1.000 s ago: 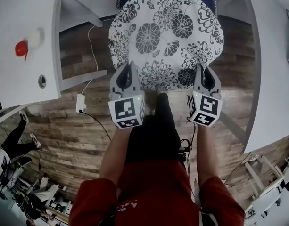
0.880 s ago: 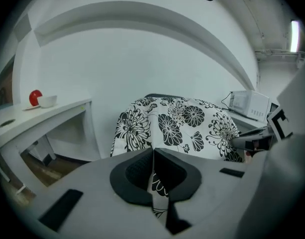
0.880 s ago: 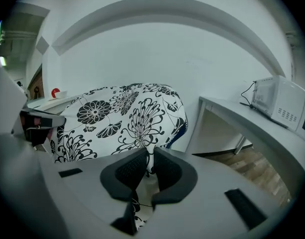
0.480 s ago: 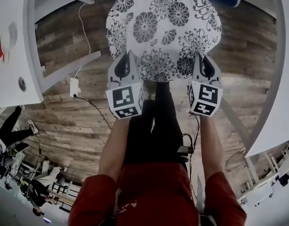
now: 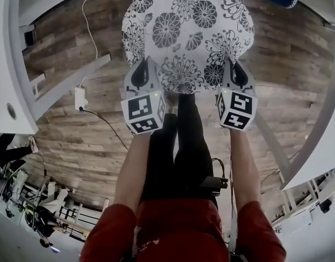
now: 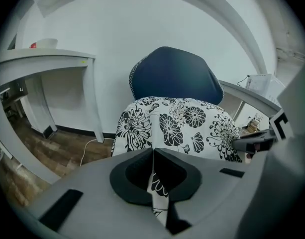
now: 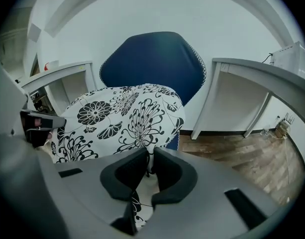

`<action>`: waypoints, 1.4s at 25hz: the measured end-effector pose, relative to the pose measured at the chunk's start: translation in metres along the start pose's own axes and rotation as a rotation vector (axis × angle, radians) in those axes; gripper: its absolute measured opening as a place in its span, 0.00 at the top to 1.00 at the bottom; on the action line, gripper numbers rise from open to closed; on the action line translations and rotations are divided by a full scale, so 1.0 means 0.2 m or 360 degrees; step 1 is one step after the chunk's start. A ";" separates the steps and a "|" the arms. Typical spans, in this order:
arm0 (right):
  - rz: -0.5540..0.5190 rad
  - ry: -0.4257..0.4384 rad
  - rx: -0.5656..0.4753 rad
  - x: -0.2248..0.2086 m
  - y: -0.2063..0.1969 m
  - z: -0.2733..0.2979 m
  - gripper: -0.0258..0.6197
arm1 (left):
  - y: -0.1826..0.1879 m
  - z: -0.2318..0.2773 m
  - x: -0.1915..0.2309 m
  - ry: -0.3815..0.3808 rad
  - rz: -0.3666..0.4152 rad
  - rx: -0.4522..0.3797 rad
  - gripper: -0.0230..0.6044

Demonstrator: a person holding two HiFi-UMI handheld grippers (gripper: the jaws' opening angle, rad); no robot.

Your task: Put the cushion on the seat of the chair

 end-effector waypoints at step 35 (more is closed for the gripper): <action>-0.0010 -0.0150 -0.0211 -0.10 -0.16 0.17 0.82 | -0.15 0.27 0.01 -0.0029 0.0056 -0.0212 0.92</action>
Point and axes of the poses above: the fingertips, and each gripper's own axes: z forward along the fingers, x to its left, y out of its top, the point moved 10 cm from there along -z, backward along the fingers, and after that the axes turned 11 degrees about y, right-handed, at the moved point
